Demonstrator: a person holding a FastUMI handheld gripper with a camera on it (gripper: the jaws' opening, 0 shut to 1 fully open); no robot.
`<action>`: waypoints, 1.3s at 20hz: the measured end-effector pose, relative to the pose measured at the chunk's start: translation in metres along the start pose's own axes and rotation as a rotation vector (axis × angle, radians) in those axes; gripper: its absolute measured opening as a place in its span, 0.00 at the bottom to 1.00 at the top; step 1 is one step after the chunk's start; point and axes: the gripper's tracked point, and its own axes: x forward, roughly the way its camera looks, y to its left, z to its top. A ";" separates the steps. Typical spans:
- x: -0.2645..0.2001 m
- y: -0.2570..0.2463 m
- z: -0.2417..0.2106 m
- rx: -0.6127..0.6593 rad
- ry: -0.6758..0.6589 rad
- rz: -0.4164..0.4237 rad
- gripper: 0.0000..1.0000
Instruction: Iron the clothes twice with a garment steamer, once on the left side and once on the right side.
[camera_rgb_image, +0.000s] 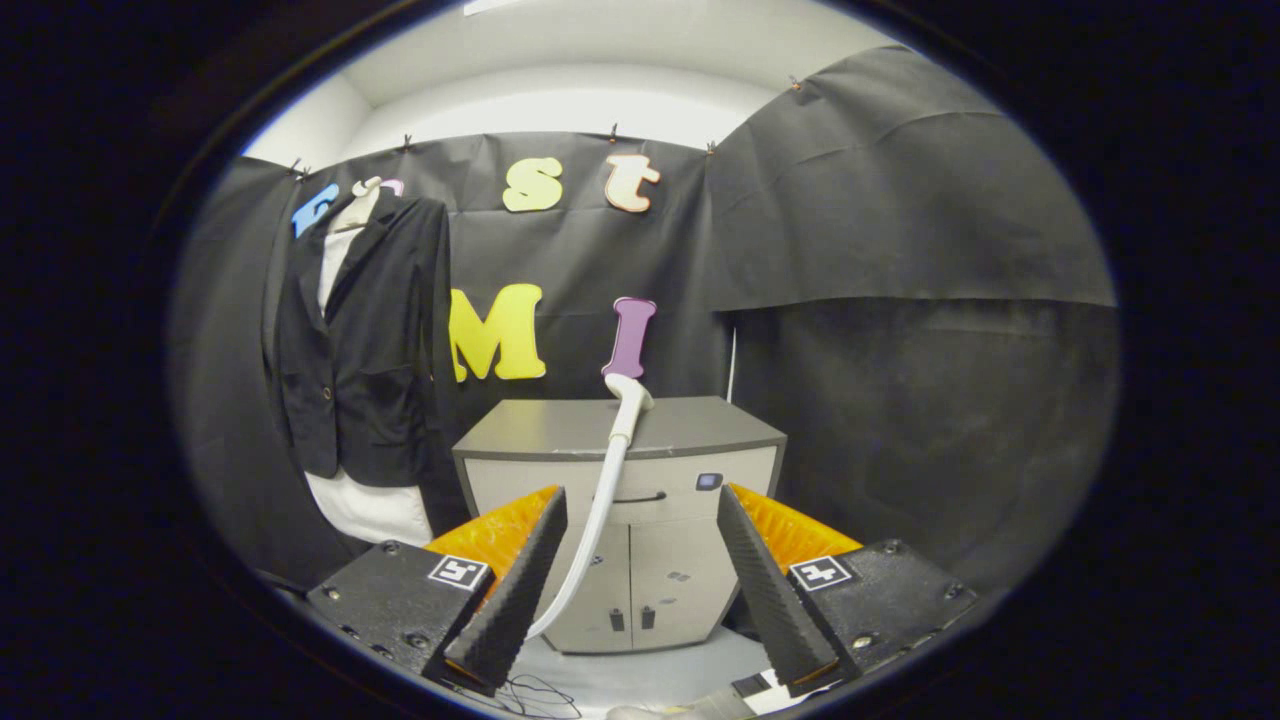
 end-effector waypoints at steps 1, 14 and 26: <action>0.011 0.000 0.006 0.001 -0.003 0.009 0.95; 0.225 0.012 0.045 -0.028 0.099 0.139 0.95; 0.373 0.025 0.001 -0.088 0.319 0.243 0.95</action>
